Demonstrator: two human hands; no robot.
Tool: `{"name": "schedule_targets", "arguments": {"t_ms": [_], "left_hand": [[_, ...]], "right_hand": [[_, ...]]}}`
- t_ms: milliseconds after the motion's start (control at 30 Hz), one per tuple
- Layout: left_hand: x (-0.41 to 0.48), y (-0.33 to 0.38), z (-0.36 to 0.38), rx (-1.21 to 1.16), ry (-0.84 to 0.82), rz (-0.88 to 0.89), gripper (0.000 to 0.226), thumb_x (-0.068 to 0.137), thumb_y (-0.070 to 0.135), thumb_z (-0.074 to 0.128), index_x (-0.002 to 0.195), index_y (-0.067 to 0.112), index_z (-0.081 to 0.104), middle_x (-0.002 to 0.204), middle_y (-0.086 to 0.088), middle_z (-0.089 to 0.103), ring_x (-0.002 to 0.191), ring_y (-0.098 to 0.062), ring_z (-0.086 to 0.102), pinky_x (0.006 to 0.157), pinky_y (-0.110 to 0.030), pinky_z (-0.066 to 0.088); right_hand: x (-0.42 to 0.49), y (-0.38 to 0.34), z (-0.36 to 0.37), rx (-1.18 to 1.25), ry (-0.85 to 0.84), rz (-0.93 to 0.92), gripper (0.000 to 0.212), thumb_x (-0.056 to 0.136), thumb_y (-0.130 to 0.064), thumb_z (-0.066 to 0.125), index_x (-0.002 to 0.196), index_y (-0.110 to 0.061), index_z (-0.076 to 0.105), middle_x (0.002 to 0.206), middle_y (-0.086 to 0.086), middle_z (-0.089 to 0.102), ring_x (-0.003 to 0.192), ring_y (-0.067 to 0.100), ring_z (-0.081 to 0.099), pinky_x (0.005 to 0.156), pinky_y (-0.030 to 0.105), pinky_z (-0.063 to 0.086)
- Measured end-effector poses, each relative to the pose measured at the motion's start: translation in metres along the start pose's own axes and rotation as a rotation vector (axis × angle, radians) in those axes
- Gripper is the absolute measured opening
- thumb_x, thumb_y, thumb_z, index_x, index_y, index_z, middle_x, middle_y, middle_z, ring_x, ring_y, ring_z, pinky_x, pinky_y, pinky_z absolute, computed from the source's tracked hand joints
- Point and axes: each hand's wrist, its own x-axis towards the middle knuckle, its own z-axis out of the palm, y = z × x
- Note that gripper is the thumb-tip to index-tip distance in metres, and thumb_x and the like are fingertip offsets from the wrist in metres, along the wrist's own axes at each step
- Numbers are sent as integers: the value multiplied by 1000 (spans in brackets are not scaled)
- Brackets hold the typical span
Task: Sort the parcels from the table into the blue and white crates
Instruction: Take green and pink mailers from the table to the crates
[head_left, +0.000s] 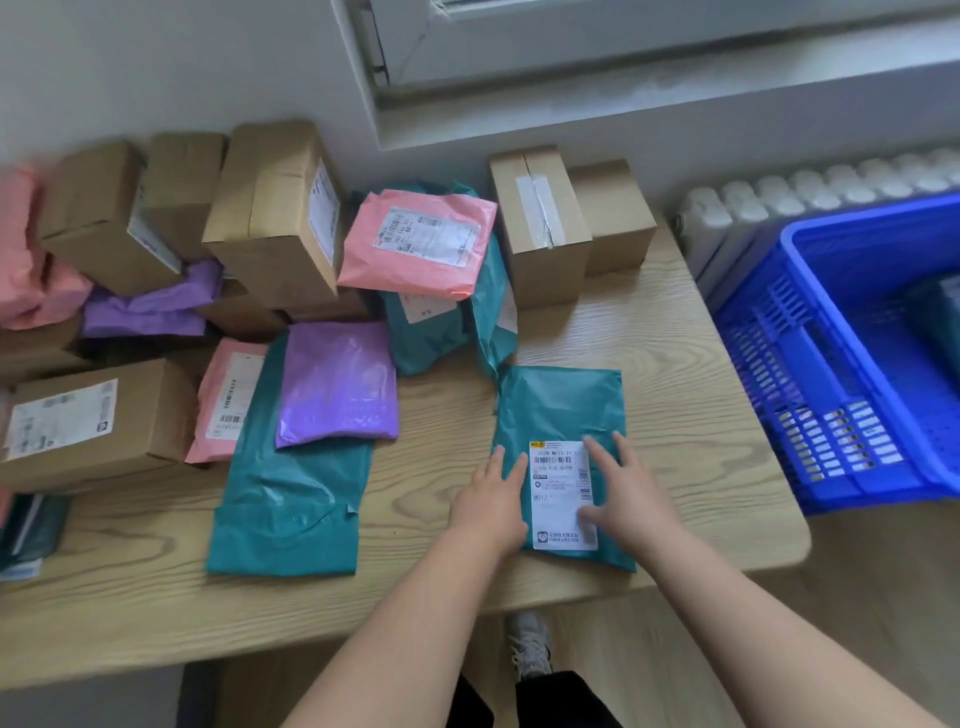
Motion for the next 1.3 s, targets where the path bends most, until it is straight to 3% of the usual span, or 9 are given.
{"name": "schedule_targets", "arguments": {"t_ms": [167, 333, 500, 633, 833, 1067, 1200, 1300], "left_hand": [[5, -1, 8, 121, 13, 21, 92, 94, 32, 63, 159, 26, -2, 166, -7, -11, 153, -26, 2, 115, -44, 30], [8, -8, 8, 91, 14, 36, 94, 92, 35, 66, 159, 29, 1, 167, -4, -9, 153, -24, 3, 116, -45, 31], [-1, -23, -1, -17, 79, 28, 68, 101, 20, 49, 158, 31, 14, 167, -3, 5, 150, -25, 17, 116, -41, 31], [-17, -55, -8, -134, 132, -56, 64, 101, 18, 43, 158, 29, 16, 164, -4, 13, 145, -29, 27, 112, -42, 36], [-17, -110, -39, -255, 235, -91, 57, 100, 19, 44, 155, 23, 26, 153, -5, 32, 135, -30, 41, 106, -42, 39], [21, -122, -125, -323, 382, 54, 54, 102, 20, 43, 154, 21, 28, 154, -3, 32, 135, -27, 41, 104, -42, 42], [57, -120, -179, -641, 416, -39, 56, 101, 22, 49, 153, 17, 30, 153, -6, 37, 136, -27, 42, 107, -37, 38], [78, -119, -202, -873, 364, -98, 61, 100, 26, 52, 154, 14, 28, 154, -8, 40, 138, -27, 41, 113, -36, 35]], "right_hand": [[0, -4, 6, -125, -34, -17, 98, 82, -33, 70, 157, -35, 8, 166, -1, 1, 153, 24, 1, 116, 41, 30], [4, -6, 2, -120, -21, -32, 96, 73, -32, 76, 151, -32, 20, 162, 4, 15, 147, 28, 17, 116, 40, 29], [5, -21, 3, -253, 131, 3, 57, 89, -22, 51, 144, -24, 35, 155, 11, 27, 144, 32, 23, 119, 43, 21], [10, -54, 1, -290, 212, -70, 51, 97, -23, 44, 148, -20, 33, 159, 12, 22, 148, 30, 17, 121, 39, 15], [29, -131, -15, -5, 308, -156, 58, 95, -29, 58, 147, -15, 38, 145, 7, 44, 133, 27, 41, 109, 38, 36], [65, -198, -67, 192, 441, -185, 54, 98, -28, 56, 147, -16, 38, 144, 9, 44, 131, 28, 42, 105, 40, 37], [94, -224, -96, 381, 420, -101, 52, 97, -29, 55, 146, -18, 39, 137, 9, 53, 121, 27, 54, 88, 36, 44], [108, -232, -107, 537, 409, -12, 51, 96, -28, 57, 142, -15, 41, 129, 7, 59, 113, 26, 57, 78, 31, 37]]}}
